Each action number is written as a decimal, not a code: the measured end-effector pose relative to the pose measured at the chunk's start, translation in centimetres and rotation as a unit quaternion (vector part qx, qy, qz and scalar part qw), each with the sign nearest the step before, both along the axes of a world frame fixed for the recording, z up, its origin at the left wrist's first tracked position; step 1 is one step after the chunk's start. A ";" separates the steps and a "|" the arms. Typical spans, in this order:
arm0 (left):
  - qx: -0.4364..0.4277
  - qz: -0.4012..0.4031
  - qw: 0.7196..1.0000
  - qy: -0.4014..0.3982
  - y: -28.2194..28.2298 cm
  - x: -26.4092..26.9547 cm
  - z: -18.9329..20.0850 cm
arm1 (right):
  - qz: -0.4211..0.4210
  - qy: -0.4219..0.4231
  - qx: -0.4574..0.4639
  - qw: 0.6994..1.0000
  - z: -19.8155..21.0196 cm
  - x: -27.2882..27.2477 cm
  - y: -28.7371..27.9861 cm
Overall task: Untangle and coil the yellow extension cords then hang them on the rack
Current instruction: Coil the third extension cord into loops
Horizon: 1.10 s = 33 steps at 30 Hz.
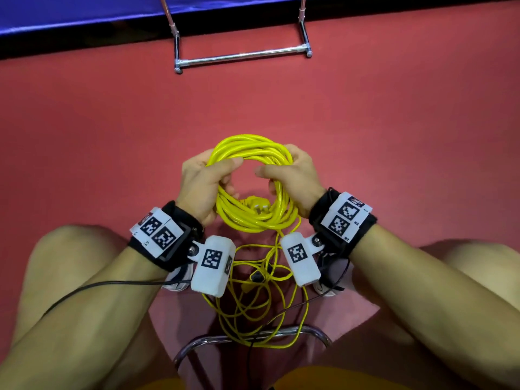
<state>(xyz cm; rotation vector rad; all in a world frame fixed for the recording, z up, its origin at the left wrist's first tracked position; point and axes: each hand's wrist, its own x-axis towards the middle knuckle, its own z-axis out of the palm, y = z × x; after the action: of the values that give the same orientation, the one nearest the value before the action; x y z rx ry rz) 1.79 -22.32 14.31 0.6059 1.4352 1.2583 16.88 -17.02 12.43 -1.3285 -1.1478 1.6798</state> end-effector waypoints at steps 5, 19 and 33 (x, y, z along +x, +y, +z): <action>-0.004 0.066 0.997 -0.043 0.3 -0.2 0.4 | 0.048 0.030 -0.042 0.998 -1.2 0.2 -0.5; 0.015 -0.141 0.927 -0.348 -0.7 -0.6 2.5 | 0.052 0.086 -0.093 0.991 -0.3 0.3 0.4; 0.082 0.051 0.907 -0.411 1.7 -1.6 3.1 | 0.190 -0.007 -0.139 0.972 -5.0 0.2 -0.5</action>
<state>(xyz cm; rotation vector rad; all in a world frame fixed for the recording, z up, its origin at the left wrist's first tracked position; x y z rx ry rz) 0.18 -20.59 17.42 0.0610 0.6607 1.4800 17.06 -17.56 7.40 -1.3471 -1.2704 2.1761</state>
